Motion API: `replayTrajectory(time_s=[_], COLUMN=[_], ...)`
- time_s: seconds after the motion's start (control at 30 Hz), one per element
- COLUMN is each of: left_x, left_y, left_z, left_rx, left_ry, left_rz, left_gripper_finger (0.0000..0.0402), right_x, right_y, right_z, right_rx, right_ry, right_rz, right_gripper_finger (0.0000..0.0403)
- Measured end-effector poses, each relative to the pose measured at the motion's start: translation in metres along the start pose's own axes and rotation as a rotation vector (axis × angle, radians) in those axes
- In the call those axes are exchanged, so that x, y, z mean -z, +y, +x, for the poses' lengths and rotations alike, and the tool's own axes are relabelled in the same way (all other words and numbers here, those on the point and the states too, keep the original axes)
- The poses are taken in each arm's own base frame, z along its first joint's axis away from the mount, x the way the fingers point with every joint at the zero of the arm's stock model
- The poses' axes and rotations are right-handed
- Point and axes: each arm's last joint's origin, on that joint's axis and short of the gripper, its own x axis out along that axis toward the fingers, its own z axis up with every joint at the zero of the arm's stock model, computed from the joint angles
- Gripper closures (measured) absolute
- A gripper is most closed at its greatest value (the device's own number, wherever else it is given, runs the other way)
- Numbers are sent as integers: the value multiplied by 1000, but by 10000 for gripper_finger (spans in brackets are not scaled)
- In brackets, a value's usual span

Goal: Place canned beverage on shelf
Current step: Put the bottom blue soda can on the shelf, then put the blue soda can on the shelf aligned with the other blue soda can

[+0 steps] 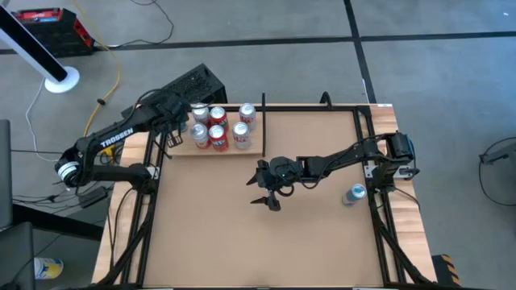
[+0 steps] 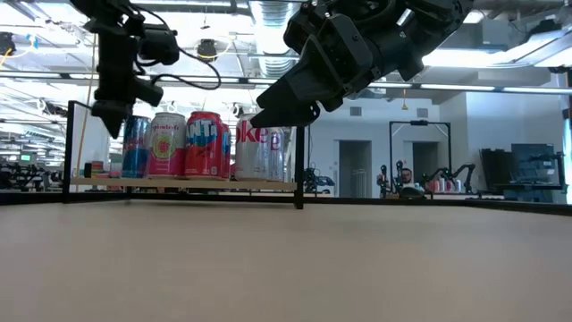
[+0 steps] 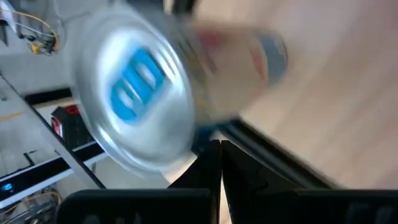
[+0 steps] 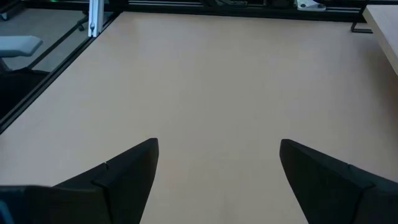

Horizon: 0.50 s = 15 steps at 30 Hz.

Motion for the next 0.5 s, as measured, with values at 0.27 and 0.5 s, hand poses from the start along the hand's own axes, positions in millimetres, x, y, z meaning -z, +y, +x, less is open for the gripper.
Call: replayTrajectory(time_s=[0.27, 0.5], left_x=[18, 45], left_y=[-9, -12], left_z=[-23, -66], left_rx=[24, 84], left_ry=[-10, -262], left_rz=[45, -40], left_gripper_finger=[401, 402], right_x=[0, -7], right_y=[0, 0], right_z=[0, -1], right_rx=[-1, 1], right_ry=[0, 31], right_rz=[0, 127], right_gripper_finger=[44, 44])
